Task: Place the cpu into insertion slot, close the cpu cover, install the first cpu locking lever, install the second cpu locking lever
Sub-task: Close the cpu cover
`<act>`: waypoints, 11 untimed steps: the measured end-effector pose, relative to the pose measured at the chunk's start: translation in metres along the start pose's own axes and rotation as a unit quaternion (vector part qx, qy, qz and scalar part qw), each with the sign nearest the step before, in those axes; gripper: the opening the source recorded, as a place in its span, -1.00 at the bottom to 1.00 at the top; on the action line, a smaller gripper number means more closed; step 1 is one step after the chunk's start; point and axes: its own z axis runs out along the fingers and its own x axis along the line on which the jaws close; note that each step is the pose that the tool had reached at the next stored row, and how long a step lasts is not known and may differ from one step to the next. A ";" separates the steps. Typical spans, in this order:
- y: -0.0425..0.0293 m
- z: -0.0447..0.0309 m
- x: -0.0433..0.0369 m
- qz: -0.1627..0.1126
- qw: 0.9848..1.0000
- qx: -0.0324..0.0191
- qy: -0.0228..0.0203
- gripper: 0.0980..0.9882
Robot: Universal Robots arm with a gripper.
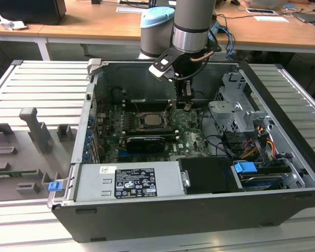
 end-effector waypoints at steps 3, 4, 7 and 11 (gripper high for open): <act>-0.0015 0.0001 0.0001 0.000 1.000 0.000 0.000 -0.98; -0.0020 0.0001 0.0001 0.000 1.000 0.000 0.000 -0.98; -0.0049 0.0004 0.0002 0.000 1.000 0.000 0.000 -0.98; -0.0103 0.0007 0.0003 0.000 1.000 0.000 0.000 -0.98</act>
